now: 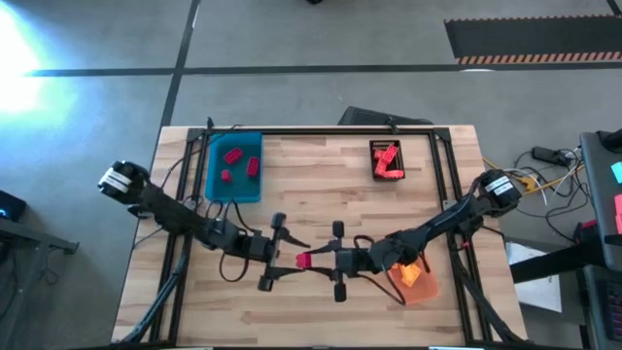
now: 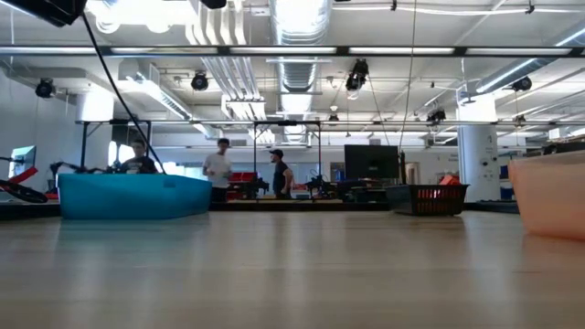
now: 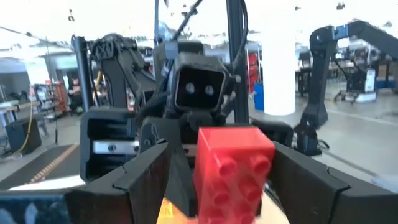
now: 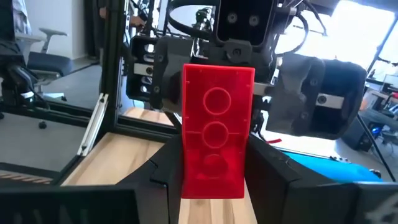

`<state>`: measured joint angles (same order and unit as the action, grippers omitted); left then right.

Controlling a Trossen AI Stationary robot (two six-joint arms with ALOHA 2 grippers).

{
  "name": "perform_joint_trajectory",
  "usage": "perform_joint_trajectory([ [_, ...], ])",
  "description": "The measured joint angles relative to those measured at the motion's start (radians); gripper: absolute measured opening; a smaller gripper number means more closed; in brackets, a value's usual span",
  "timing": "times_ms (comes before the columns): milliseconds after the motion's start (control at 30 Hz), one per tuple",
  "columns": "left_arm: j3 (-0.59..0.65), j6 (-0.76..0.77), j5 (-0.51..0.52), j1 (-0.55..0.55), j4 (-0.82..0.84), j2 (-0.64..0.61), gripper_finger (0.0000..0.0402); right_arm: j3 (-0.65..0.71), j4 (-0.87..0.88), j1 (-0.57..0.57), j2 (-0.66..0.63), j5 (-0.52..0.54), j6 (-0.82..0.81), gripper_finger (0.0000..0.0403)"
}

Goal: Sort & place blocks by color
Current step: Put the red game piece into the blue bin

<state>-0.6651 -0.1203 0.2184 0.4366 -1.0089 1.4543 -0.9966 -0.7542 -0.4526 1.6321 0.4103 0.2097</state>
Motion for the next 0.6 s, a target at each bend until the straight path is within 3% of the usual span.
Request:
perform_joint_trajectory([
  [200, 0.0, -0.035, 0.0, -0.001, -0.124, 0.055, 0.023, -0.003, 0.001, 0.002, 0.001, 0.001, 0.004, 0.0119],
  [433, 0.0, -0.048, 0.004, -0.002, -0.135, 0.059, 0.013, -0.001, 0.0, 0.002, 0.001, 0.018, -0.003, 0.0119],
  [600, 0.001, -0.045, 0.011, -0.005, -0.132, 0.054, 0.013, -0.001, -0.001, 0.002, 0.001, 0.042, -0.004, 0.0133],
])
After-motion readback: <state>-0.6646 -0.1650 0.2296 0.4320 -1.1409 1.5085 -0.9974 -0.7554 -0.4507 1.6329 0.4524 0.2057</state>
